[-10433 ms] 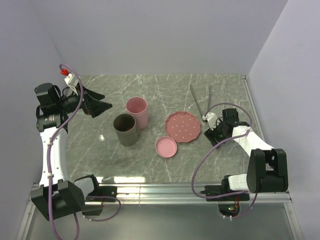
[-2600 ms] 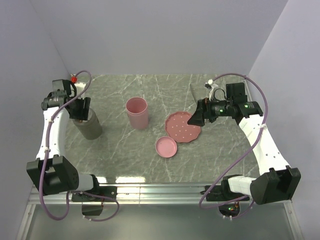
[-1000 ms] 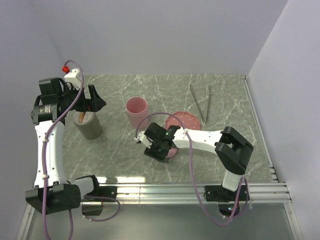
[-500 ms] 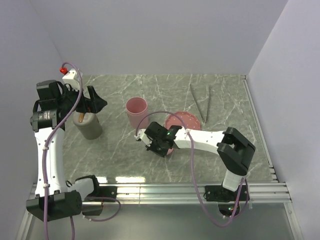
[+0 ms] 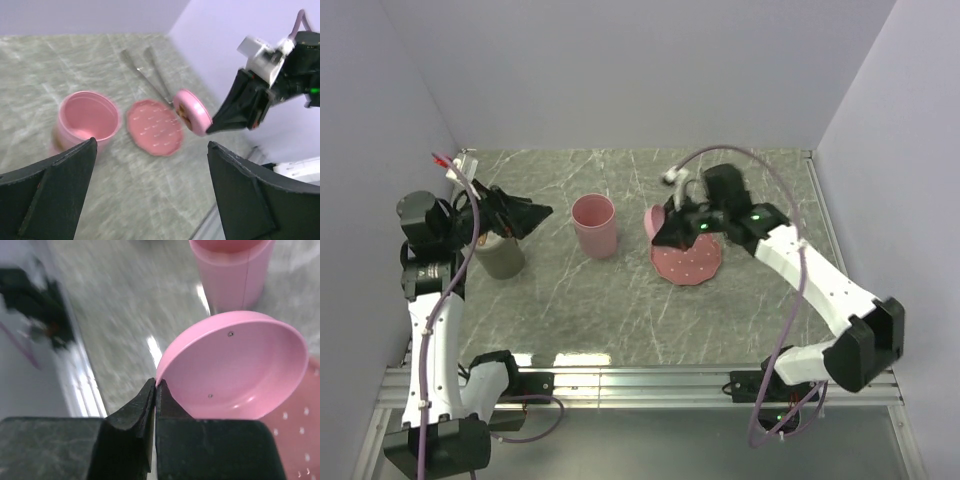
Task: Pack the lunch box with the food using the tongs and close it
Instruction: Pass the lid of the lunch box from the right arm to the left, then put the lid back on the lunch box
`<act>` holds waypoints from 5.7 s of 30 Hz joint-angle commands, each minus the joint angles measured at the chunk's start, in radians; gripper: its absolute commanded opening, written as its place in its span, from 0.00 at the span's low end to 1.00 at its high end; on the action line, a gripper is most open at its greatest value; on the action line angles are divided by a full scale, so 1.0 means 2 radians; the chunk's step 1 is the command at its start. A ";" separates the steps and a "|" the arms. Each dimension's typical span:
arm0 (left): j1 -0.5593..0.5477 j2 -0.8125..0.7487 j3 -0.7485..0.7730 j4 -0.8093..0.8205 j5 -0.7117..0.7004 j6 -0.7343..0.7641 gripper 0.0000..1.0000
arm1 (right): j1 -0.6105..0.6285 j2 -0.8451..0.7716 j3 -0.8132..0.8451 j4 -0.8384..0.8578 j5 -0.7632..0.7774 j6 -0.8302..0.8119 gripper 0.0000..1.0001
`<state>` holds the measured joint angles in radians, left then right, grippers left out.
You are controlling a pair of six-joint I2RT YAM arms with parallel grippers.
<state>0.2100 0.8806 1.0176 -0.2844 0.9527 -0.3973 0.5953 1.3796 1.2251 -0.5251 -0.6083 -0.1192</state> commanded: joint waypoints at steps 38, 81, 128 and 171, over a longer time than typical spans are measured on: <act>-0.315 0.166 0.029 0.435 -0.170 -0.265 0.65 | -0.130 -0.003 -0.050 0.764 -0.213 0.733 0.00; -0.334 0.182 0.065 0.342 -0.200 -0.219 0.01 | -0.133 -0.001 -0.015 0.592 -0.232 0.625 0.49; -0.328 0.419 0.366 -0.269 -0.450 0.208 0.00 | -0.278 -0.042 0.108 -0.030 -0.010 0.129 1.00; -0.323 0.419 0.238 -0.201 -0.553 0.244 0.00 | -0.278 -0.042 0.089 -0.018 -0.020 0.131 1.00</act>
<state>-0.4641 1.7023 1.5387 -0.6598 -0.0704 0.0425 0.0452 1.3247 1.3979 -0.5911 -0.6434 0.1440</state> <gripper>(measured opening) 0.042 0.996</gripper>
